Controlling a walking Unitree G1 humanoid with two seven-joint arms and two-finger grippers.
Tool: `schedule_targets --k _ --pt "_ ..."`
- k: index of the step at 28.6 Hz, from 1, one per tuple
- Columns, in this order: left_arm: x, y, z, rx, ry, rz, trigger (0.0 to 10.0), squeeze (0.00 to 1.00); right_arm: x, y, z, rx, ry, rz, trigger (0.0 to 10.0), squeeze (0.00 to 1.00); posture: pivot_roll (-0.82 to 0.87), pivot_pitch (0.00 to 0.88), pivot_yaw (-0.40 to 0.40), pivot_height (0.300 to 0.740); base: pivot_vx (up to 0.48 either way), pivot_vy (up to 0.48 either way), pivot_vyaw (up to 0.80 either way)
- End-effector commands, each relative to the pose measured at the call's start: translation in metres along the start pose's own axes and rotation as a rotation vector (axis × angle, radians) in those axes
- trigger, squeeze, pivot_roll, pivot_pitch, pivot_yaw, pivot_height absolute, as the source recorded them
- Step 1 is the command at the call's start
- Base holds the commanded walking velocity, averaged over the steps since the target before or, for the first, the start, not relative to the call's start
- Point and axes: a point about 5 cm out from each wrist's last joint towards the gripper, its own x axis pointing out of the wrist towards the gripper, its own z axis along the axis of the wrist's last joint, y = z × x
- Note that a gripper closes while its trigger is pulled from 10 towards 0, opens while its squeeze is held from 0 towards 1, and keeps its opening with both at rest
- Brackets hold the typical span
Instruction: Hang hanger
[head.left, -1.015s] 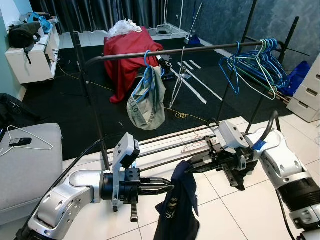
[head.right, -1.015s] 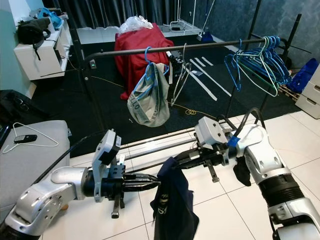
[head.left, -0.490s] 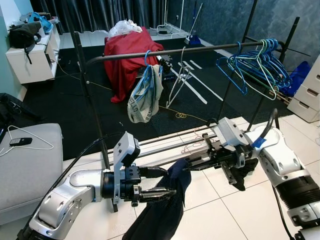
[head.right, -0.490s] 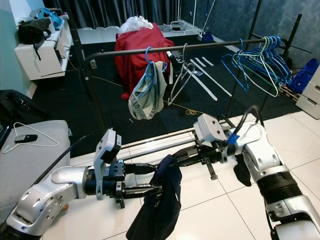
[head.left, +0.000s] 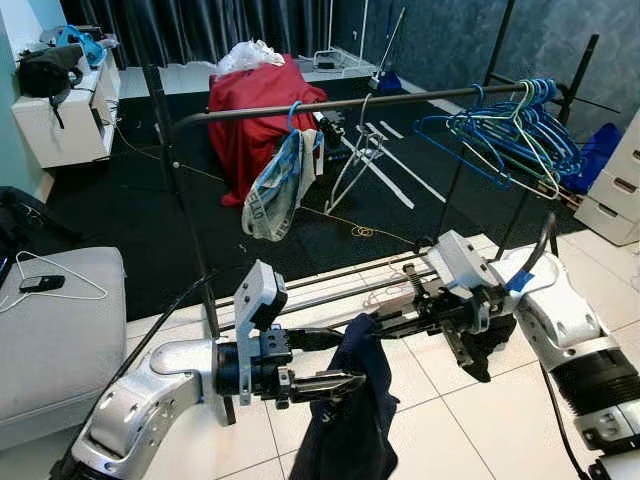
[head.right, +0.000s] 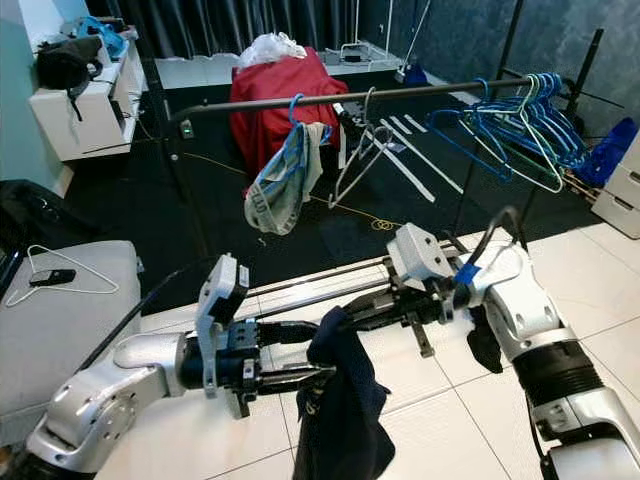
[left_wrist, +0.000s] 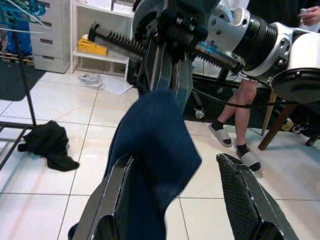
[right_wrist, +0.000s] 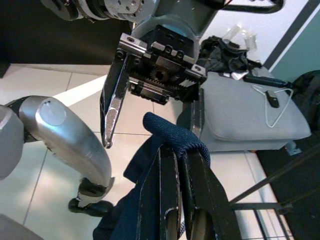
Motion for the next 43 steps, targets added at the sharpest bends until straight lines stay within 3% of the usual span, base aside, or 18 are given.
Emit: schedule_targets --k 1,7,16,25,26,28,29,30,31,43 --pt "0.006 -0.003 0.004 0.004 -0.017 -0.034 10.0 0.0 0.001 -0.002 0.007 -0.023 -0.003 0.022 0.0 0.0 -0.11 0.07 -0.019 0.74 0.0 0.0 0.0" --pt "0.01 -0.007 0.001 0.026 0.013 -0.058 10.0 0.0 0.004 -0.003 0.006 -0.021 -0.006 0.029 0.0 0.0 -0.11 0.07 -0.017 0.74 0.0 0.0 0.0" --pt "0.01 -0.002 -0.014 0.05 0.09 -0.007 10.0 0.0 0.006 -0.007 0.011 -0.032 -0.031 0.029 0.0 0.0 -0.11 0.068 -0.017 0.74 0.0 0.0 0.0" --pt "0.01 -0.002 -0.015 0.036 0.082 -0.004 10.0 0.0 0.006 -0.008 0.012 -0.033 -0.039 0.028 0.0 0.0 -0.11 0.068 -0.017 0.74 0.0 0.0 0.0" --pt "0.011 -0.001 -0.012 0.026 0.061 -0.002 9.1 0.0 0.006 -0.007 0.013 -0.032 -0.041 0.029 0.0 0.0 -0.11 0.067 -0.016 0.74 0.0 0.0 0.0" --pt "0.011 -0.001 -0.012 0.026 0.061 -0.002 9.1 0.0 0.006 -0.007 0.013 -0.032 -0.041 0.029 0.0 0.0 -0.11 0.067 -0.016 0.74 0.0 0.0 0.0" --pt "0.011 -0.001 -0.009 0.016 0.036 -0.002 2.1 0.0 0.006 -0.007 0.013 -0.03 -0.041 0.032 0.0 0.0 -0.11 0.067 -0.017 0.74 0.0 0.0 0.0" --pt "0.011 -0.001 -0.009 0.016 0.036 -0.002 2.1 0.0 0.006 -0.007 0.013 -0.03 -0.041 0.032 0.0 0.0 -0.11 0.067 -0.017 0.74 0.0 0.0 0.0" --pt "0.012 -0.001 -0.006 0.006 0.013 -0.008 0.0 0.0 0.006 -0.007 0.012 -0.028 -0.041 0.034 0.0 0.0 -0.11 0.067 -0.017 0.74 0.0 0.0 0.0" --pt "0.012 -0.002 -0.002 -0.02 -0.036 -0.036 0.0 0.0 0.007 -0.006 0.011 -0.022 -0.035 0.038 0.0 0.0 -0.11 0.066 -0.018 0.74 0.0 0.0 0.0"
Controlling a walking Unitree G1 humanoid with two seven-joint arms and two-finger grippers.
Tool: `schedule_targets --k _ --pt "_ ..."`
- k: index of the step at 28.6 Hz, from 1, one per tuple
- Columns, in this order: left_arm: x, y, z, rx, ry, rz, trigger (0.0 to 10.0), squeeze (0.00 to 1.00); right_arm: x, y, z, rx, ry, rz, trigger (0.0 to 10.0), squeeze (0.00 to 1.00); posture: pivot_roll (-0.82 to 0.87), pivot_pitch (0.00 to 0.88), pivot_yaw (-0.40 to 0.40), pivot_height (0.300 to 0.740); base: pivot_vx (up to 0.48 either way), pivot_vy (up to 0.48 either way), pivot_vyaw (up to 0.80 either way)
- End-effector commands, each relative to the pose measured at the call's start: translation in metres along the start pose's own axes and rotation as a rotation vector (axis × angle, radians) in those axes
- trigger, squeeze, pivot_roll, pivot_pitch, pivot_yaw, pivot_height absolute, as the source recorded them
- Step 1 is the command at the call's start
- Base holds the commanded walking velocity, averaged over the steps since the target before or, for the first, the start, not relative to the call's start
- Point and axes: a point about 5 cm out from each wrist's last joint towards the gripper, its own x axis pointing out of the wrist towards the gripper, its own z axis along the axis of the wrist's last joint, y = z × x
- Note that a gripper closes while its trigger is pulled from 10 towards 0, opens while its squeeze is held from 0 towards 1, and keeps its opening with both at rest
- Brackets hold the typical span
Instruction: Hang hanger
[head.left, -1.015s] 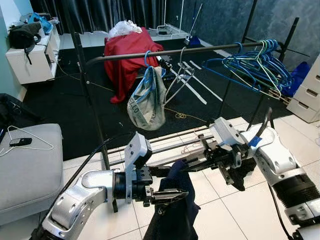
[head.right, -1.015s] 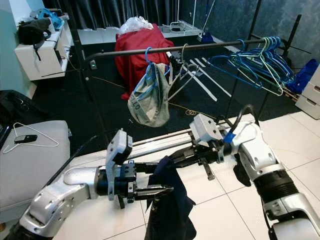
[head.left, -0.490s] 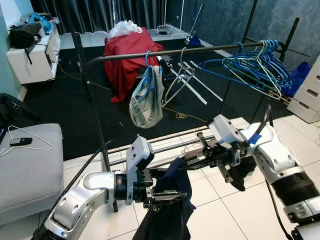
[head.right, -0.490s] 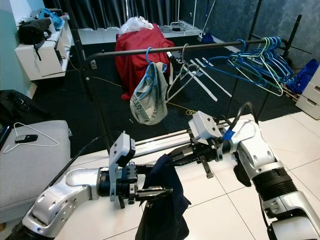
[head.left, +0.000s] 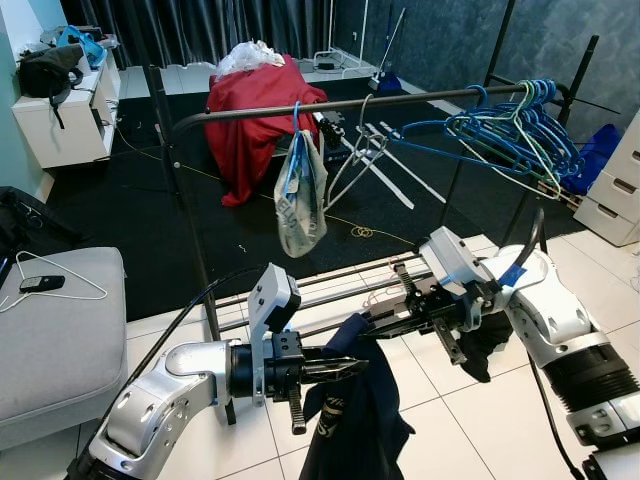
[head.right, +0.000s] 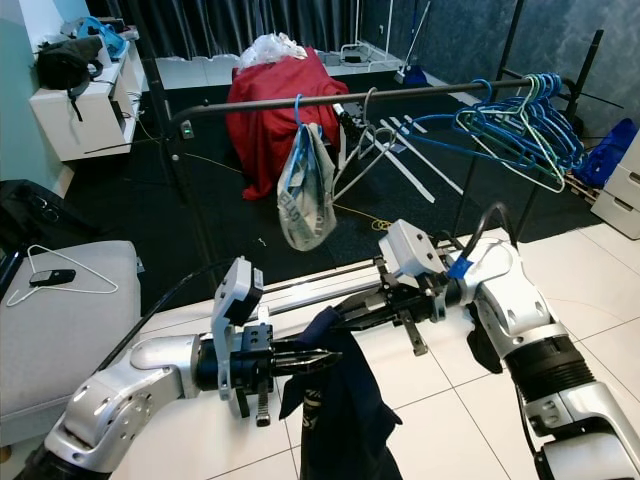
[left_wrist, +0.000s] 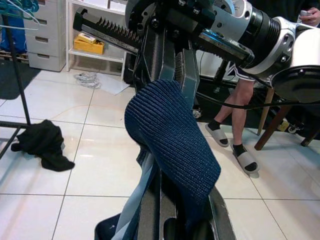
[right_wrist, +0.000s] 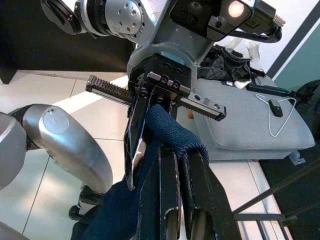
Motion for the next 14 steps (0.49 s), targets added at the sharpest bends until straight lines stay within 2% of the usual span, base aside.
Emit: schedule_targets --k 1,3,4,7,9,12,13,14 --pt "0.0 -0.001 0.004 -0.005 -0.033 -0.022 0.0 0.0 0.001 -0.001 0.005 -0.015 0.001 0.022 0.0 0.0 -0.11 0.066 -0.019 0.74 0.0 0.0 0.0" --pt "-0.004 0.001 0.005 -0.004 -0.033 -0.016 0.0 0.0 0.0 0.0 0.003 0.001 0.012 0.022 0.0 0.0 -0.11 0.066 -0.02 0.74 0.0 0.0 0.0" --pt "-0.011 0.005 0.006 0.001 -0.017 -0.004 0.0 0.0 -0.002 0.003 -0.002 0.027 0.038 0.021 0.0 0.0 -0.11 0.066 -0.02 0.74 0.0 0.0 0.0" --pt "-0.011 0.005 0.006 0.001 -0.017 -0.004 0.0 0.0 -0.002 0.003 -0.002 0.027 0.038 0.021 0.0 0.0 -0.11 0.066 -0.02 0.74 0.0 0.0 0.0" --pt "-0.034 0.012 0.008 0.036 0.101 -0.013 0.0 0.0 -0.008 0.012 -0.02 0.077 0.129 -0.009 0.0 0.0 -0.11 0.063 -0.021 0.74 0.0 0.0 0.0" --pt "-0.034 0.012 0.008 0.036 0.101 -0.013 0.0 0.0 -0.008 0.012 -0.02 0.077 0.129 -0.009 0.0 0.0 -0.11 0.063 -0.021 0.74 0.0 0.0 0.0" --pt "-0.041 0.013 0.01 0.048 0.145 -0.022 0.0 0.0 -0.01 0.014 -0.026 0.092 0.151 -0.029 0.0 0.0 -0.11 0.063 -0.021 0.74 0.0 0.0 0.0" --pt "-0.041 0.013 0.01 0.048 0.145 -0.022 0.0 0.0 -0.01 0.014 -0.026 0.092 0.151 -0.029 0.0 0.0 -0.11 0.063 -0.021 0.74 0.0 0.0 0.0"
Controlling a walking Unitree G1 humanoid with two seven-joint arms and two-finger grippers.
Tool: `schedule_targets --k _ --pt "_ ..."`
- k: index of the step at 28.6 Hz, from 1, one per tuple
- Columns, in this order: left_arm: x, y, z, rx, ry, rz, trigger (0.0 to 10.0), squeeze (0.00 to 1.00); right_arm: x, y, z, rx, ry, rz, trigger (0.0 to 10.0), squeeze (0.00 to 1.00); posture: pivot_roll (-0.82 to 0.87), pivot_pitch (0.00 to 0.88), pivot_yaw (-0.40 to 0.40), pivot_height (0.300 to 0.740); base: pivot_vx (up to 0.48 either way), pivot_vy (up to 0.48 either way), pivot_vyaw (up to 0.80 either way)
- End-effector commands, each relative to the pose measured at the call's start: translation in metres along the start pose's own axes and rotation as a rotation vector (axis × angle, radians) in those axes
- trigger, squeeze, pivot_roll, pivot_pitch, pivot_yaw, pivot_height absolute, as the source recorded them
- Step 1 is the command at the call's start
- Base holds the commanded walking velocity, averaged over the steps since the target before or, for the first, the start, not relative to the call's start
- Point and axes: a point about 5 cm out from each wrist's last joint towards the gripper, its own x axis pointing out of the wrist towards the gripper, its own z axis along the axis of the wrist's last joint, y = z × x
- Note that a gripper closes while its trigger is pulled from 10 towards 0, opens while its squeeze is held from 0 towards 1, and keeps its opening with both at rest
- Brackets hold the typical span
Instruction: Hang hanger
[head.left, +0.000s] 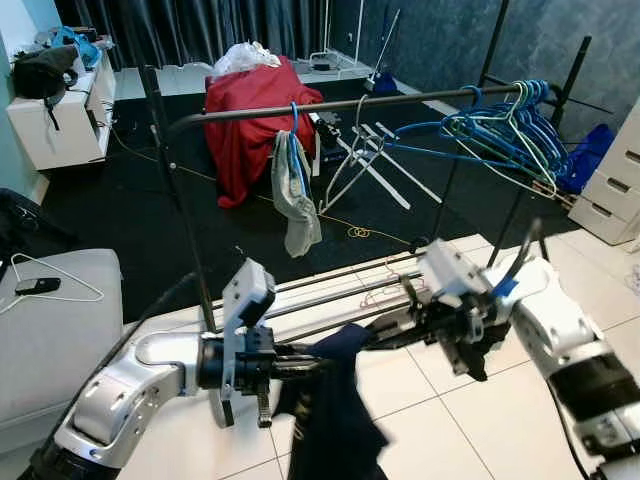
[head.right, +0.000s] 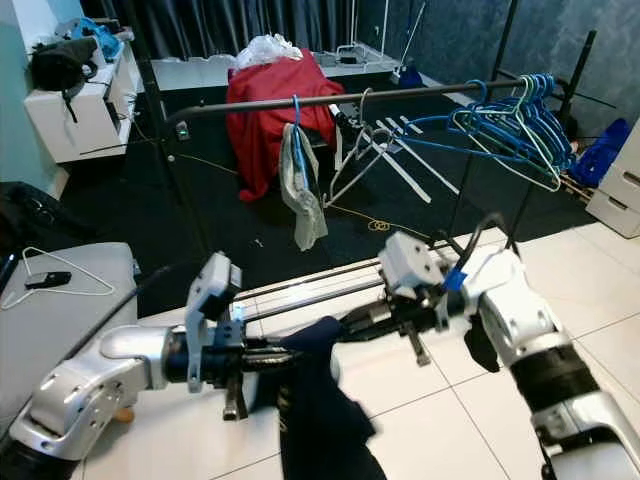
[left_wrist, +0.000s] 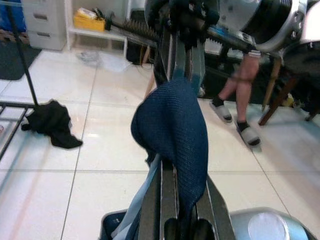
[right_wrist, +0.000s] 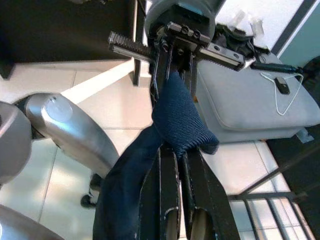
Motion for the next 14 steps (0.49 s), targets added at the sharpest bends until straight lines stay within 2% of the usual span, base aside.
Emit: schedule_targets --k 1,2,5,6,7,8,10,11,13,14 --pt "-0.01 0.002 0.004 0.016 0.016 0.004 0.0 0.0 -0.009 0.004 -0.011 0.04 0.068 -0.025 0.0 0.0 -0.11 0.063 -0.021 0.74 0.0 0.0 0.0" --pt "-0.013 -0.003 0.002 0.036 0.087 -0.041 0.0 0.0 -0.012 0.004 -0.018 0.044 0.096 -0.08 0.0 0.0 -0.11 0.059 -0.019 0.74 0.0 0.0 0.0" --pt "-0.013 -0.003 0.002 0.036 0.087 -0.041 0.0 0.0 -0.012 0.004 -0.018 0.044 0.096 -0.08 0.0 0.0 -0.11 0.059 -0.019 0.74 0.0 0.0 0.0" --pt "-0.012 -0.01 -0.002 0.063 0.159 -0.091 0.0 0.0 -0.017 0.0 -0.023 0.035 0.122 -0.161 0.0 0.0 -0.11 0.054 -0.014 0.74 0.0 0.0 0.0" --pt "-0.012 -0.01 -0.002 0.063 0.159 -0.091 0.0 0.0 -0.017 0.0 -0.023 0.035 0.122 -0.161 0.0 0.0 -0.11 0.054 -0.014 0.74 0.0 0.0 0.0" --pt "-0.007 -0.015 -0.003 0.086 0.184 -0.129 0.0 0.0 -0.02 -0.004 -0.022 0.022 0.111 -0.235 0.3 0.0 -0.11 0.05 -0.012 0.74 0.0 0.0 0.0" --pt "-0.007 -0.015 -0.003 0.086 0.184 -0.129 0.0 0.0 -0.02 -0.004 -0.022 0.022 0.111 -0.235 0.3 0.0 -0.11 0.05 -0.012 0.74 0.0 0.0 0.0" --pt "-0.001 -0.019 -0.002 0.101 0.178 -0.153 0.0 0.0 -0.021 -0.01 -0.017 0.016 0.067 -0.303 0.8 0.0 -0.11 0.045 -0.013 0.74 0.0 0.0 0.0" --pt "-0.001 -0.019 -0.002 0.101 0.178 -0.153 0.0 0.0 -0.021 -0.01 -0.017 0.016 0.067 -0.303 0.8 0.0 -0.11 0.045 -0.013 0.74 0.0 0.0 0.0" --pt "0.005 -0.02 0.001 0.105 0.142 -0.163 0.0 0.0 -0.021 -0.015 -0.009 0.028 0.001 -0.347 4.2 0.0 -0.11 0.038 -0.013 0.74 0.0 0.0 0.0"
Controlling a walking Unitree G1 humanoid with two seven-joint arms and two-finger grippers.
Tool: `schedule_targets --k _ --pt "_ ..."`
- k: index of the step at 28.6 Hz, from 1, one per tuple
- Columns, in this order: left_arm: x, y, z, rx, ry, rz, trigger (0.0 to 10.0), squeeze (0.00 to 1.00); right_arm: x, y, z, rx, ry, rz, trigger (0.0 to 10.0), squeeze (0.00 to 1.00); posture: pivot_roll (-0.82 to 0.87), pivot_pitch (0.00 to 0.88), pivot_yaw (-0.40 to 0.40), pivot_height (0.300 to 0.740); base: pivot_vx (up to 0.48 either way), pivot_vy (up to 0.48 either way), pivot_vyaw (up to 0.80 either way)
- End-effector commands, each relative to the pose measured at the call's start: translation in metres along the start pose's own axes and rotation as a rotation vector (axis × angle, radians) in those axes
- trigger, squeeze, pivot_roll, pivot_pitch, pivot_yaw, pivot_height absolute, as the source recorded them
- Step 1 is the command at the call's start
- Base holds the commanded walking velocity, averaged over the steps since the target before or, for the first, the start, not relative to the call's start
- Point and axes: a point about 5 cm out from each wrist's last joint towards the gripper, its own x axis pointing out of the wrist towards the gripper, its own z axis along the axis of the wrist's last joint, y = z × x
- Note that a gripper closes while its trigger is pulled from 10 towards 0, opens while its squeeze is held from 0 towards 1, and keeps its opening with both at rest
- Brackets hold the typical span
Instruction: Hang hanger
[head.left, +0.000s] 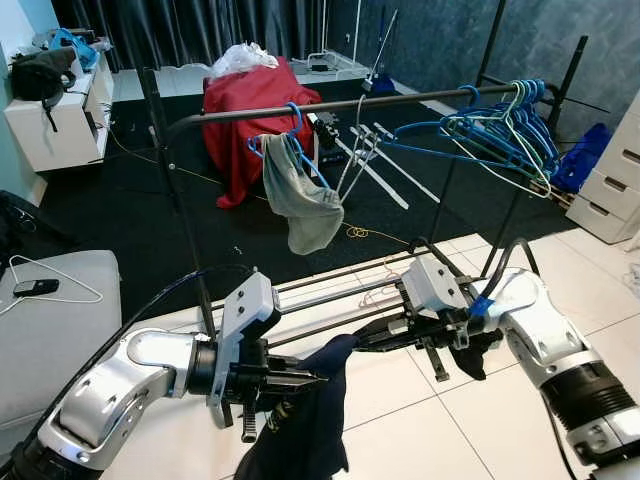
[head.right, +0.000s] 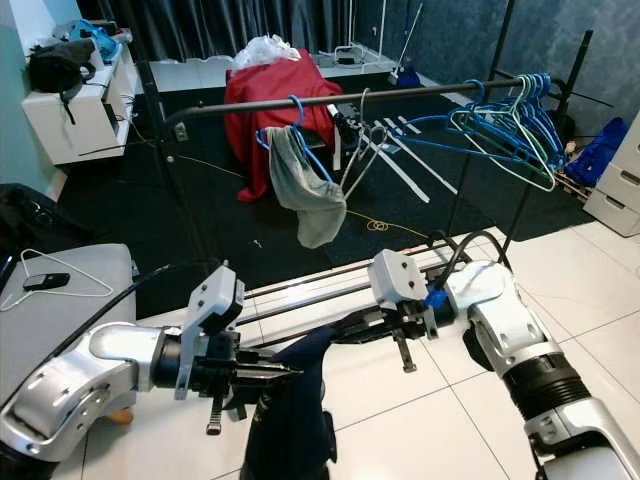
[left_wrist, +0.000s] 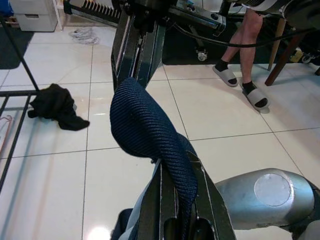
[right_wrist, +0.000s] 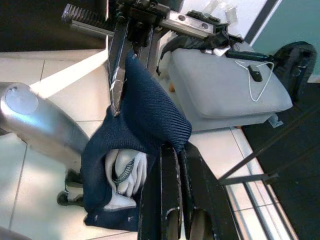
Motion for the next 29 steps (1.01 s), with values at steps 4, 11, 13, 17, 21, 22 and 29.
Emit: schedule_targets --k 4,11,13,17,21,22,29 --pt "0.012 -0.013 0.007 0.009 -0.056 -0.107 0.0 0.0 -0.025 -0.016 0.01 0.054 -0.076 -0.225 10.0 0.65 -0.11 0.031 -0.015 0.74 0.0 0.0 0.0" --pt "0.014 -0.009 0.016 -0.004 -0.167 -0.087 0.0 0.0 -0.016 -0.016 0.015 0.062 -0.146 -0.255 10.0 0.0 -0.11 0.026 -0.017 0.74 0.0 0.0 0.0" --pt "0.014 -0.008 0.018 -0.014 -0.191 -0.084 0.0 0.0 -0.014 -0.012 0.013 0.09 -0.16 -0.257 10.0 0.0 -0.11 0.026 -0.017 0.74 0.0 0.0 0.0" --pt "0.006 -0.006 0.029 -0.028 -0.323 -0.095 0.0 0.0 -0.015 -0.003 -0.01 0.187 -0.11 -0.373 10.0 0.0 -0.12 0.034 -0.025 0.74 0.0 0.0 0.0" --pt "0.001 -0.009 0.029 0.115 -0.264 -0.141 0.0 0.0 -0.031 0.002 -0.065 0.363 0.029 -0.833 10.0 0.0 -0.11 0.04 -0.015 0.74 0.0 0.0 0.0" --pt "0.002 -0.01 0.025 0.163 -0.209 -0.153 0.0 0.0 -0.035 0.007 -0.079 0.406 0.066 -0.953 10.0 0.0 -0.11 0.043 -0.011 0.74 0.0 0.0 0.0" --pt "0.008 -0.003 0.027 0.36 -0.121 -0.142 0.0 0.0 -0.028 0.046 -0.122 0.626 0.183 -1.261 10.0 0.0 -0.12 0.049 -0.003 0.74 0.0 0.0 0.0"
